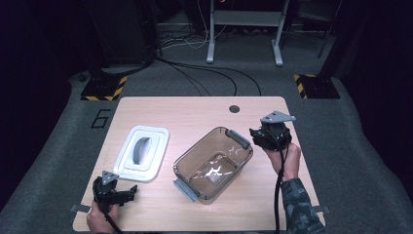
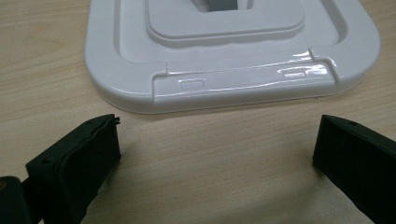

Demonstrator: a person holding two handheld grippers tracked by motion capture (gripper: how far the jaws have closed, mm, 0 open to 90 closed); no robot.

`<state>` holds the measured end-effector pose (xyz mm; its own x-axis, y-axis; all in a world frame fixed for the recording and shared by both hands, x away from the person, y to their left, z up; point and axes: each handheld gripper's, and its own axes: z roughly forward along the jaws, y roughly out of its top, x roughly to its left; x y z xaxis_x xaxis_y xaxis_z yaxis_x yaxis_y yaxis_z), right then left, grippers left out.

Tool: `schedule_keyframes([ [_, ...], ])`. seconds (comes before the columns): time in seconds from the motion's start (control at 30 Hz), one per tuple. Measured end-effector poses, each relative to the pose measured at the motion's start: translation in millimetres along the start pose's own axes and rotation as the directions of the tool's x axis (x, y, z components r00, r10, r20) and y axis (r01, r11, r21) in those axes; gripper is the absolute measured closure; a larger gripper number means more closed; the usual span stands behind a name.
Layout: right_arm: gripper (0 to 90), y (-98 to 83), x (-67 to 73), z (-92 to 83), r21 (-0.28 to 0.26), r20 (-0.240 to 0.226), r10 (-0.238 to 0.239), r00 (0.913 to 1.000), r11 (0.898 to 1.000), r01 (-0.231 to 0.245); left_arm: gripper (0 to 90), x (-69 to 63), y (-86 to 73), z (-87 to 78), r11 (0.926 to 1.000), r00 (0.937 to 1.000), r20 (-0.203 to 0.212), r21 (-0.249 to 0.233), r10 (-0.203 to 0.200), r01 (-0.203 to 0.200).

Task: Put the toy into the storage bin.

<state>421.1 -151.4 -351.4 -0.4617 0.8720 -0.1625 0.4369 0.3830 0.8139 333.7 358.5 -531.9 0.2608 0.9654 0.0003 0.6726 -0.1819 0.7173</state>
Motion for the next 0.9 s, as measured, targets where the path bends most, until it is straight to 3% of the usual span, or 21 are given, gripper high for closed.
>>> schedule_keyframes([
  [0.9, 49.7, 26.1, 24.4, 16.9, 0.014, -0.066, -0.050, 0.9966, 0.999, 0.051, 0.2, 0.0, 0.0, 0.0, 1.0000, 1.0000, 0.000, 0.000, 0.000, 0.000],
])
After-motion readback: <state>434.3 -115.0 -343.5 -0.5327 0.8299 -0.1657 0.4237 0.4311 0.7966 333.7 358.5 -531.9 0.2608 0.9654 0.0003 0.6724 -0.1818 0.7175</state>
